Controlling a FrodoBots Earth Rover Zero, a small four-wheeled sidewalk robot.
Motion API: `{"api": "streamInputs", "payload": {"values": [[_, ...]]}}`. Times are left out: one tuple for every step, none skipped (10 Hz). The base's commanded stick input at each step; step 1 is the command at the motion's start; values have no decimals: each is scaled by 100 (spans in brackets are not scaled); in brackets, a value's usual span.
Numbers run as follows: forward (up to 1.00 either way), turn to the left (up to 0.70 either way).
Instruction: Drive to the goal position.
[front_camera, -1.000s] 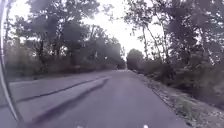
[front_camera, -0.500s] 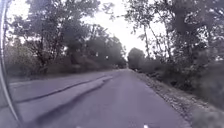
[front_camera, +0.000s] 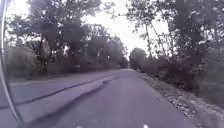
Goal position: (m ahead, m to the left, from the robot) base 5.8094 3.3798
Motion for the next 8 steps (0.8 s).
{"api": "streamInputs", "payload": {"values": [[70,0],[70,0],[70,0],[70,0],[70,0],[70,0],[70,0],[70,0]]}}
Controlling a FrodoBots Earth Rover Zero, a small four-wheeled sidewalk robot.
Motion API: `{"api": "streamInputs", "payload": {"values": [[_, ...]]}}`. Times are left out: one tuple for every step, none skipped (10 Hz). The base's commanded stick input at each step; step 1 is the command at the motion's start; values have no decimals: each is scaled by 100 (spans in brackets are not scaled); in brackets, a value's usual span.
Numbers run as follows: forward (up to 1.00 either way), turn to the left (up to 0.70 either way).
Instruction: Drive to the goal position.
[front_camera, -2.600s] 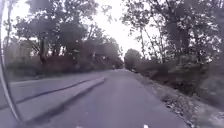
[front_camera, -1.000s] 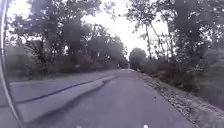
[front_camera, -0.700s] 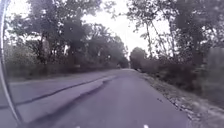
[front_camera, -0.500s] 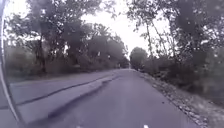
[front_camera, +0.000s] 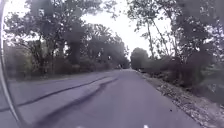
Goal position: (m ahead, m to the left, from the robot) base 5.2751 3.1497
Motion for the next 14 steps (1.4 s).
{"api": "streamInputs", "payload": {"values": [[70,0],[70,4],[70,5],[70,2],[70,0],[70,0],[70,-5],[70,-35],[70,-33],[70,-15],[70,3],[70,8],[70,0],[70,0]]}}
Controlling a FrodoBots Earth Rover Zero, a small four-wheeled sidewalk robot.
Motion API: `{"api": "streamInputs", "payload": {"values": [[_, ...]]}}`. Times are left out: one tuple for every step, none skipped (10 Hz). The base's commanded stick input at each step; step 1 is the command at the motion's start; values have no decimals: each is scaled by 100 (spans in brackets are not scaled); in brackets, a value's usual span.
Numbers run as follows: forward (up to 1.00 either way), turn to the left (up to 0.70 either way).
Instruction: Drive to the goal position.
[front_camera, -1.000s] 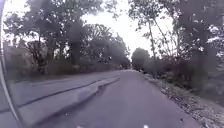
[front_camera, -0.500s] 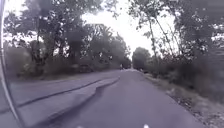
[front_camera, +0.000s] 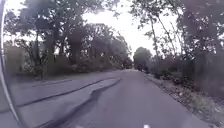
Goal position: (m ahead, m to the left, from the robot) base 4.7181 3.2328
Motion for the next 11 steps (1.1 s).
{"api": "streamInputs", "payload": {"values": [[70,0],[70,0],[70,0],[70,0],[70,0],[70,0],[70,-7],[70,-35],[70,-35],[70,-35],[70,-29]]}}
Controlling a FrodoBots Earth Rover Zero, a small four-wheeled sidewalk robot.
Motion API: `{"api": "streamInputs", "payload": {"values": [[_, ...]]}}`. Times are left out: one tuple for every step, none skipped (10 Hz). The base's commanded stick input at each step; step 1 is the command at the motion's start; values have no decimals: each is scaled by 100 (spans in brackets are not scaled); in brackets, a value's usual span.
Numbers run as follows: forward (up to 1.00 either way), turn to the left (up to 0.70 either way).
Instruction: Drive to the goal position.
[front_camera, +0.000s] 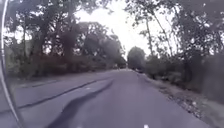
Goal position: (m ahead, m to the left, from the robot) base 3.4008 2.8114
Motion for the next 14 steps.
{"api": "streamInputs", "payload": {"values": [[70,-8],[70,0],[70,0],[70,0],[70,0],[70,0],[70,0],[70,0],[70,0],[70,0],[70,0],[70,0],[70,0],[70,0]]}}
